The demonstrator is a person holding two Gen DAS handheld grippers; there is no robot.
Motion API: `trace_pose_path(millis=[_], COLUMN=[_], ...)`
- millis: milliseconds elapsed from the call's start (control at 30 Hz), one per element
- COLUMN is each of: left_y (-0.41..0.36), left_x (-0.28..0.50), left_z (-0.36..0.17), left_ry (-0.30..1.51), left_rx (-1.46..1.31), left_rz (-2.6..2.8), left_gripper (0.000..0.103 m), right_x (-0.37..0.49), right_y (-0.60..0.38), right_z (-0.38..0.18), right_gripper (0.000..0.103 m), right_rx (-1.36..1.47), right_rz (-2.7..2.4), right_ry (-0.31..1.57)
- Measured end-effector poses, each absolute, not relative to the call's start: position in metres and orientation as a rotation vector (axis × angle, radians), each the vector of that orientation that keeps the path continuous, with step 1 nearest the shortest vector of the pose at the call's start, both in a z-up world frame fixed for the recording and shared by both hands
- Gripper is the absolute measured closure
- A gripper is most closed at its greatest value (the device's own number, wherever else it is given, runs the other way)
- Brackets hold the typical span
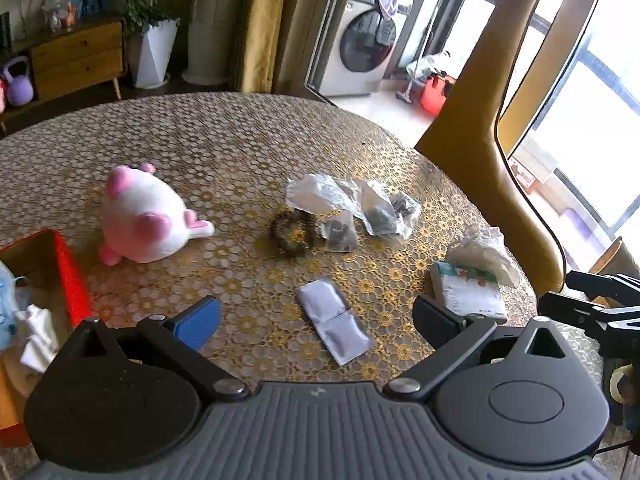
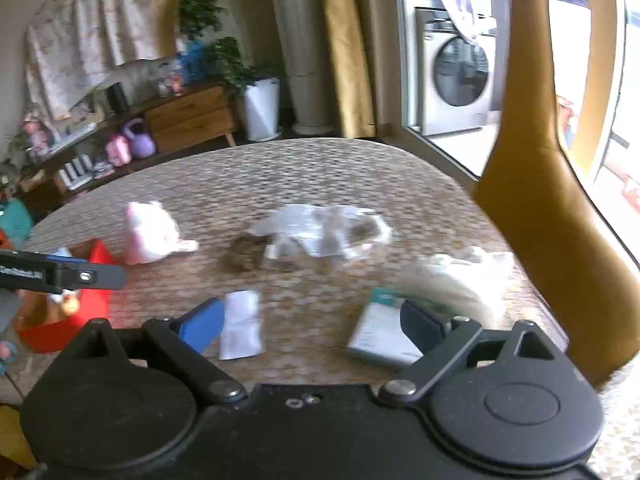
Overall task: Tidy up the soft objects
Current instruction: 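Move both tools toward the plastic bags and tissue pack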
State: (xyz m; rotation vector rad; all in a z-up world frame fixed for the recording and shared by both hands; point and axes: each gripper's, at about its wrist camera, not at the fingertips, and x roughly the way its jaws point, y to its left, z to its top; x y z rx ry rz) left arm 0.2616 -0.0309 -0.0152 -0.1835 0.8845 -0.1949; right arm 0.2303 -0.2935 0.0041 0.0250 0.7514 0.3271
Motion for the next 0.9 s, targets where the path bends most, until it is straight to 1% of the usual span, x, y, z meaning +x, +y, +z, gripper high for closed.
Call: trace_pose_path(millis=[467, 700, 900], left_y=[-0.089, -0.105, -0.115], left_x=[0.351, 0.401, 0.441], left_z=[-0.030, -0.048, -0.065], left_ry=[0.904, 0.933, 0.958], left_rx=[-0.036, -0.034, -0.036], left_rz=[-0.177, -0.147, -0.130], left_gripper=[0.000, 0.000, 0.000], right_x=[0.302, 0.345, 0.371], right_y=[-0.376, -0.398, -0.393], right_z=[-0.034, -0.053, -0.073], right_gripper=[0.008, 0.006, 0.006], right_rx=[0.111, 0.192, 0.181], right_rz=[0.129, 0.085, 0.101], right_ry=[0.811, 0.847, 0.887])
